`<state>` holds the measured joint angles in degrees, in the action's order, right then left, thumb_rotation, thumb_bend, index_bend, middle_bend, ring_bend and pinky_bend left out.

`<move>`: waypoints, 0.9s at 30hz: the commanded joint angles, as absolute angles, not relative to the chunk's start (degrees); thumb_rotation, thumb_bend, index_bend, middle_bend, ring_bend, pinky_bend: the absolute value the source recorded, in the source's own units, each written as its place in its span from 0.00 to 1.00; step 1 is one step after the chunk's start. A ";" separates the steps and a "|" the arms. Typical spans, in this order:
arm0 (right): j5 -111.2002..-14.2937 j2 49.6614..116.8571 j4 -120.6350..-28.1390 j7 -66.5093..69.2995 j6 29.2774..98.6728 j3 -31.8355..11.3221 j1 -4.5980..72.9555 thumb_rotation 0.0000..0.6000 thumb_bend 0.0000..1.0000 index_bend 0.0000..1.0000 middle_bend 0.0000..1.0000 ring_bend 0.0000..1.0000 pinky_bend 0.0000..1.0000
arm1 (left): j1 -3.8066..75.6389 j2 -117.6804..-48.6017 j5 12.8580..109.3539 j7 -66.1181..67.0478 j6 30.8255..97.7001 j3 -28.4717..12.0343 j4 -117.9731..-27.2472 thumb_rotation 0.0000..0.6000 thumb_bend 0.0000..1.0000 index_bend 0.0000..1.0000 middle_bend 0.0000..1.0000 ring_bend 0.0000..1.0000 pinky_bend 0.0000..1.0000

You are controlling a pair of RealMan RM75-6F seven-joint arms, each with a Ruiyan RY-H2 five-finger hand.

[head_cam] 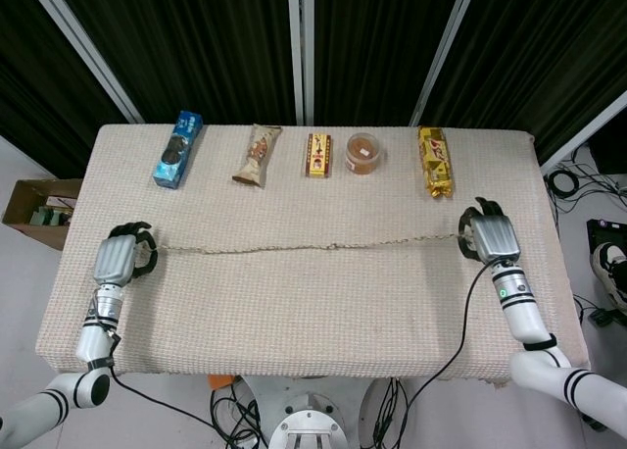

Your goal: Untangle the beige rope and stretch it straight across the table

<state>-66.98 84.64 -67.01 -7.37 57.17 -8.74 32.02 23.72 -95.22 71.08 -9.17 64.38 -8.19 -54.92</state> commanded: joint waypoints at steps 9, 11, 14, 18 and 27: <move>-66.50 83.72 -66.30 -10.07 55.03 -8.41 32.19 1.00 0.57 0.69 0.35 0.08 0.16 | 23.05 -94.69 70.60 -9.76 62.42 -8.55 -53.15 1.00 0.49 0.64 0.25 0.18 0.18; -66.29 84.26 -65.45 -9.74 54.76 -8.48 32.12 1.00 0.57 0.69 0.35 0.08 0.16 | 22.91 -94.97 70.57 -10.14 61.98 -8.46 -52.42 1.00 0.49 0.64 0.25 0.18 0.18; -66.43 85.23 -64.10 -9.10 54.58 -8.50 32.05 1.00 0.57 0.69 0.35 0.08 0.16 | 22.72 -95.55 70.79 -10.56 61.61 -8.27 -51.34 1.00 0.49 0.64 0.25 0.18 0.18; -66.85 86.86 -61.79 -8.08 54.21 -8.45 32.08 1.00 0.57 0.69 0.35 0.08 0.16 | 22.72 -96.43 70.74 -10.99 60.95 -8.44 -49.61 1.00 0.49 0.64 0.25 0.18 0.18; -68.61 90.24 -56.45 -5.72 54.27 -7.98 31.79 1.00 0.57 0.68 0.35 0.08 0.15 | 22.60 -97.49 71.06 -12.41 59.84 -8.59 -47.05 1.00 0.49 0.64 0.25 0.18 0.18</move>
<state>-68.27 89.87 -56.85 -6.02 54.15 -8.09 31.86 22.60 -97.43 71.00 -12.35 59.87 -8.60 -47.10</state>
